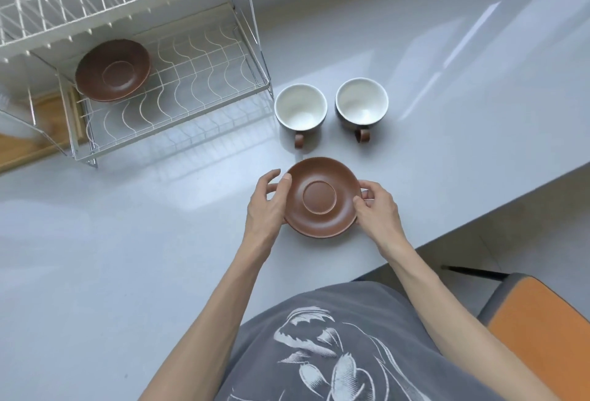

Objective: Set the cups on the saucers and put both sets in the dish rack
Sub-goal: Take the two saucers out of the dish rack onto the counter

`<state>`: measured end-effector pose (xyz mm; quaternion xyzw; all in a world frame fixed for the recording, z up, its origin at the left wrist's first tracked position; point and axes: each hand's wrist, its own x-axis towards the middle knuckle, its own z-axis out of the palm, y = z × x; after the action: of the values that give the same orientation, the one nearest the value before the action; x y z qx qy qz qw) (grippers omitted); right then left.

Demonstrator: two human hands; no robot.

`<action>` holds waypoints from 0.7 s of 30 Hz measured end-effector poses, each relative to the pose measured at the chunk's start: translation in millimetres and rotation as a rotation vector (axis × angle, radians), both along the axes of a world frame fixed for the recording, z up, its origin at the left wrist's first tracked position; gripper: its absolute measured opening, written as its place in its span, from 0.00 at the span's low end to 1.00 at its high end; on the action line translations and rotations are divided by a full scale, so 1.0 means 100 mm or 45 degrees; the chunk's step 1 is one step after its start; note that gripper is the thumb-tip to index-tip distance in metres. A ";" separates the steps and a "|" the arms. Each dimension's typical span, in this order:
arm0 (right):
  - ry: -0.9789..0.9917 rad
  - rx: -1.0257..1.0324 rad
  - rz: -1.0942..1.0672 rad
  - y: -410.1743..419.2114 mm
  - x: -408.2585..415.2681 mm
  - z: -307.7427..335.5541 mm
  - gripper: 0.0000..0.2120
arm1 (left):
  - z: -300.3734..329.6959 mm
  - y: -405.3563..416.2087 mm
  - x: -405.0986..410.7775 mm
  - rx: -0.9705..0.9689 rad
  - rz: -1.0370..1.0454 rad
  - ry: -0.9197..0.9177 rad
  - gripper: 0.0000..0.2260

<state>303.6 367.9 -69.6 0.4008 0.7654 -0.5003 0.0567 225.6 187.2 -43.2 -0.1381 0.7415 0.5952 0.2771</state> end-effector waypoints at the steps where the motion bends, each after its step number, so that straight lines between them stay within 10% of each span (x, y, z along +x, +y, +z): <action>1: -0.001 0.009 -0.030 0.05 0.03 -0.01 0.16 | 0.00 0.07 0.00 0.007 -0.025 0.001 0.21; 21: -0.046 0.103 -0.180 0.54 0.10 -0.08 0.16 | -0.10 0.63 0.02 0.068 -0.203 -0.077 0.19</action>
<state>313.4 421.6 -77.4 0.4646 0.7536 -0.4645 0.0187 227.4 250.6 -53.0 -0.0892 0.7254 0.5863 0.3493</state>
